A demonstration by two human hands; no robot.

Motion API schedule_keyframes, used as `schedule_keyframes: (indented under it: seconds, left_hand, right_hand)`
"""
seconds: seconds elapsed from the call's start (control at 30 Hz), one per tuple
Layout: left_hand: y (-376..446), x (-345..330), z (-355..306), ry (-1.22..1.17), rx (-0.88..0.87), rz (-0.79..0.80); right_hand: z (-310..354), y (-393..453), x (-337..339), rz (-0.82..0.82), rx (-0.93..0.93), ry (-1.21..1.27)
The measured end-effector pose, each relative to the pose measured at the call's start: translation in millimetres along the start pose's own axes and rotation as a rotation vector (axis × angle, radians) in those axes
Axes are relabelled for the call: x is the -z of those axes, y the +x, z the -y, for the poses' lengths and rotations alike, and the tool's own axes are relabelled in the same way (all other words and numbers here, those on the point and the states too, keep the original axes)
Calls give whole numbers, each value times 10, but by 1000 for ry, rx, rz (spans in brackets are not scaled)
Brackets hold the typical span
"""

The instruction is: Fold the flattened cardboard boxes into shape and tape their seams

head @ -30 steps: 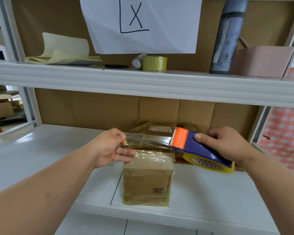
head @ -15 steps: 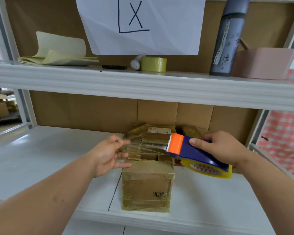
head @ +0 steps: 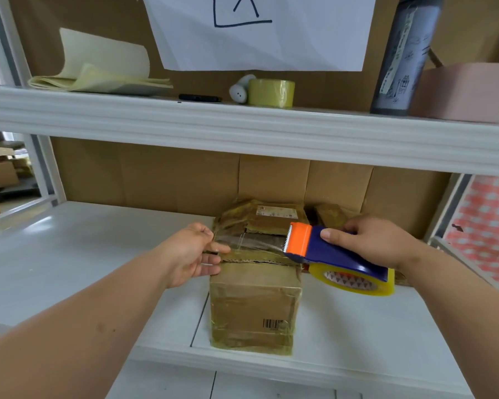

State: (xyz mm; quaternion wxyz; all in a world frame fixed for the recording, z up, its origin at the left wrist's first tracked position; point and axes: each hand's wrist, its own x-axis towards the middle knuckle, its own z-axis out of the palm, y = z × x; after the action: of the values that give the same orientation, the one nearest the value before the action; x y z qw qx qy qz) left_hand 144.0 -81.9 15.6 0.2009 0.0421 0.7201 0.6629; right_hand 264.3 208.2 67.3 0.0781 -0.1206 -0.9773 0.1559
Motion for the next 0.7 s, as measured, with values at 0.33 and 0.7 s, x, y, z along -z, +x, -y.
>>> schedule_keyframes:
  seconds: [0.33,0.7]
  left_hand:
    - [14,89,33,-74,50,69]
    - [-71,89,37,-214,116,-14]
  right_hand:
    - [70,200,-15,152,-27,-108]
    - [222,295,-22,195,-32,-165]
